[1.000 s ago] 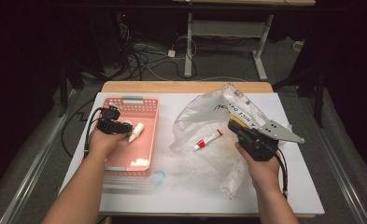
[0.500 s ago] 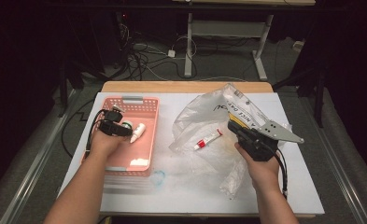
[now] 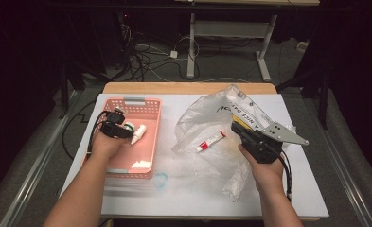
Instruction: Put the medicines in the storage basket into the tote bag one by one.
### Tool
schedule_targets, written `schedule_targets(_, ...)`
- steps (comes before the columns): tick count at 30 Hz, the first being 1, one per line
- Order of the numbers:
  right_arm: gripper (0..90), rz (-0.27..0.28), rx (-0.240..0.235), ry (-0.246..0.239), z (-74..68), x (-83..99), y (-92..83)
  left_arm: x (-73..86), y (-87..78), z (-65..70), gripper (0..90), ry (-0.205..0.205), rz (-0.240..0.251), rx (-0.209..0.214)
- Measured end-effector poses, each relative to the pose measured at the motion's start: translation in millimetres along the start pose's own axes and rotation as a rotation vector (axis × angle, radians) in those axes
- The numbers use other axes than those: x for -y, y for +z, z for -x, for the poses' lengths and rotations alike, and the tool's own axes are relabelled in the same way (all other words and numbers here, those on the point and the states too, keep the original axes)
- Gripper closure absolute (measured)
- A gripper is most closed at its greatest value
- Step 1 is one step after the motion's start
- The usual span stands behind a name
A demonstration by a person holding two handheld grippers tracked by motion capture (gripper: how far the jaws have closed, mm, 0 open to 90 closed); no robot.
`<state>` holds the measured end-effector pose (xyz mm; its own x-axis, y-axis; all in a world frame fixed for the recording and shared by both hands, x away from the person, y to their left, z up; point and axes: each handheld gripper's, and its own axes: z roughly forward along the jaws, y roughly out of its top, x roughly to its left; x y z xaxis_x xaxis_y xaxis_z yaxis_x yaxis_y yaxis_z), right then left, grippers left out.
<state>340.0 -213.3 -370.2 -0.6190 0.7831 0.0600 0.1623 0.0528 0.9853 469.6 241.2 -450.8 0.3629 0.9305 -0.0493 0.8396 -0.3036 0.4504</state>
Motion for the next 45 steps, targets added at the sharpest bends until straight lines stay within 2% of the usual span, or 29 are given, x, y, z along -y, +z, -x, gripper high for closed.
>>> schedule_targets(7,90.0,-0.002,0.003,0.004,0.3,0.0,-0.2,0.2,-9.8,3.5,53.9,0.021,0.020,-0.006)
schedule_targets(16,90.0,0.007,0.007,0.002,1.9,-1.2,-2.2,7.8,-29.6,12.7,53.8,0.045,0.067,0.020)
schedule_targets(19,90.0,0.007,0.007,0.000,1.5,-1.3,-2.1,11.1,-35.3,16.4,53.8,0.060,0.068,0.026)
schedule_targets(24,90.0,0.007,0.006,-0.002,1.1,-1.6,-2.6,19.9,-44.1,21.1,53.8,0.076,0.084,0.049)
schedule_targets(30,90.0,0.007,0.007,-0.003,1.3,-1.7,-2.9,30.6,-60.0,27.5,53.8,0.103,0.123,0.077)
schedule_targets(33,90.0,0.006,0.007,-0.001,0.8,-2.1,-3.3,36.3,-67.6,32.0,53.8,0.114,0.146,0.105)
schedule_targets(38,90.0,0.007,0.008,0.002,0.5,-2.3,-3.5,46.0,-79.0,41.8,53.8,0.144,0.173,0.115)
schedule_targets(42,90.0,0.005,0.007,0.001,0.6,-2.2,-3.6,52.5,-83.7,46.3,53.8,0.164,0.176,0.103)
schedule_targets(45,90.0,0.007,0.008,0.003,0.6,-2.3,-3.7,59.4,-87.7,47.7,53.8,0.160,0.191,0.117)
